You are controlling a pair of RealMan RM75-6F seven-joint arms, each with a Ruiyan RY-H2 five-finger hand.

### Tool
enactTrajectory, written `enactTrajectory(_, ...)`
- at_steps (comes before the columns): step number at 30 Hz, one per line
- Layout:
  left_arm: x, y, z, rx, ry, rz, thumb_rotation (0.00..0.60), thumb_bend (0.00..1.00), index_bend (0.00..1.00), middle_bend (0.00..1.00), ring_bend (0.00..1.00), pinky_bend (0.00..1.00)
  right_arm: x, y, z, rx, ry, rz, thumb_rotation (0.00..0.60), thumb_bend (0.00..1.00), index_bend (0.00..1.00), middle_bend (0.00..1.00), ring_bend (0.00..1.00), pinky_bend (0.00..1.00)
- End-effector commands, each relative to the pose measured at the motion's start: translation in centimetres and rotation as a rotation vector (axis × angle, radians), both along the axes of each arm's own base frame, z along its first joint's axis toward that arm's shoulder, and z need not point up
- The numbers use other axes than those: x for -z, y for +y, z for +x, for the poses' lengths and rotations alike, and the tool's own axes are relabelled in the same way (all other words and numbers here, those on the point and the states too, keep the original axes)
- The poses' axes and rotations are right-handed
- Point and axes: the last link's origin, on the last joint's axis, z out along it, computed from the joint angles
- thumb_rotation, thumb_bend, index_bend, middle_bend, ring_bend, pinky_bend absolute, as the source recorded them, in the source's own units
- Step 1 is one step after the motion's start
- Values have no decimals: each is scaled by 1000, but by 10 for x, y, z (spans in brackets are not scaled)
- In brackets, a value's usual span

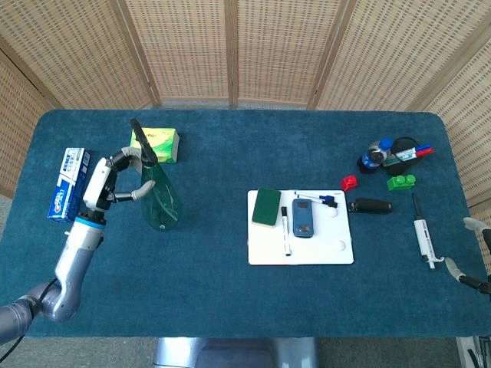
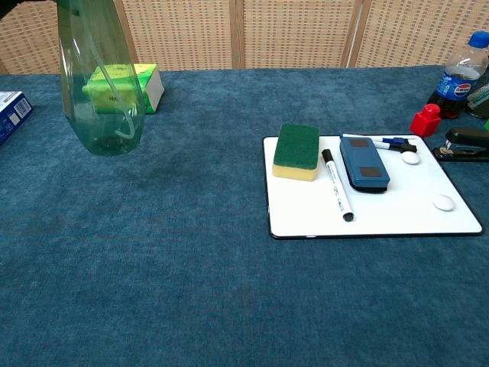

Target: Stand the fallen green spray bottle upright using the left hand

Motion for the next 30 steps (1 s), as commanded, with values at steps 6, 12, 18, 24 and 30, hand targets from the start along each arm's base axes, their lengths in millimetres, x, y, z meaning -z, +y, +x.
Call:
enactTrajectory(6,24,-18,-13,62,-11,-13,600,388,481,437,418,571,2,0,-1,8,-4,4,600,286,222,311,74,167)
enactTrajectory(12,34,-25,-15,101,3,38,600,387,477,435,412,571,2,-1,0,10,-8,2,600,286,222,311,74,167)
enactTrajectory(18,47,-33,-21,129,32,83,600,388,474,431,412,573,3,-2,-1,13,-13,8,600,286,223,310,74,167)
enactTrajectory(24,64,-31,-20,117,4,81,600,387,468,427,412,575,3,-2,1,11,-13,6,600,286,222,311,74,167)
enactTrajectory(30,79,-36,-23,127,26,71,600,387,467,424,412,578,1,0,0,20,-12,1,600,287,222,310,74,167)
